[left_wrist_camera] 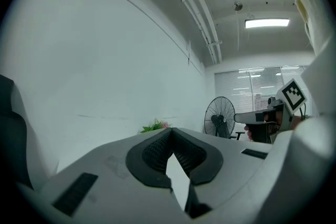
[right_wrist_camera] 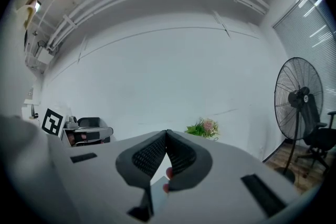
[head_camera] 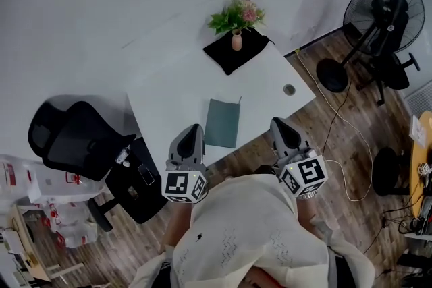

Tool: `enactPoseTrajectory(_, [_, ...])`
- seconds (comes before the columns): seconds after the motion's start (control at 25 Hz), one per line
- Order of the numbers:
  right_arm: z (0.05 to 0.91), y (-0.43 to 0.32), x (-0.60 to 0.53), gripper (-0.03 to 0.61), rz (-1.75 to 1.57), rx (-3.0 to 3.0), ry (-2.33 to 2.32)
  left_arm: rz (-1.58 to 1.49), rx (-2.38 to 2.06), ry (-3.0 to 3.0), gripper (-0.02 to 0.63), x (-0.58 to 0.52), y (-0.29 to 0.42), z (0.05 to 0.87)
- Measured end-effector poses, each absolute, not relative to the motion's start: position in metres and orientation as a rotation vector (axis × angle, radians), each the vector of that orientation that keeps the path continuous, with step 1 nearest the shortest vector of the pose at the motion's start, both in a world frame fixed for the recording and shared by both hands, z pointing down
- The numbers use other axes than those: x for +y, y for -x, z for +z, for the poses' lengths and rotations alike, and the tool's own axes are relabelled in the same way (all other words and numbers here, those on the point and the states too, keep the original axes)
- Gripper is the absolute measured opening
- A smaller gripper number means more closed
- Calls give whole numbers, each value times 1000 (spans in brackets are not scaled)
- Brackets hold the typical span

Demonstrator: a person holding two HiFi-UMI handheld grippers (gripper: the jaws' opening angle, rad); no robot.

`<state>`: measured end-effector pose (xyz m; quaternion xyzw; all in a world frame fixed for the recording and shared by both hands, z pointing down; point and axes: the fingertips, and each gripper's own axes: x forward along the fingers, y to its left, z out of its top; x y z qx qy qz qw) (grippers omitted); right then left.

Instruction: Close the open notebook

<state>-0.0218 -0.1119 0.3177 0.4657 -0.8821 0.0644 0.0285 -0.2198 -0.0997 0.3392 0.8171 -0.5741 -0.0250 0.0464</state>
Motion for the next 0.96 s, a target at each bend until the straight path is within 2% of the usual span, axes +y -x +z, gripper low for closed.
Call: enactPoseTrajectory(0.96, [319,32,-101,0,193,-2706,-1433,-67,-1730,-2486,12,-91,227,349])
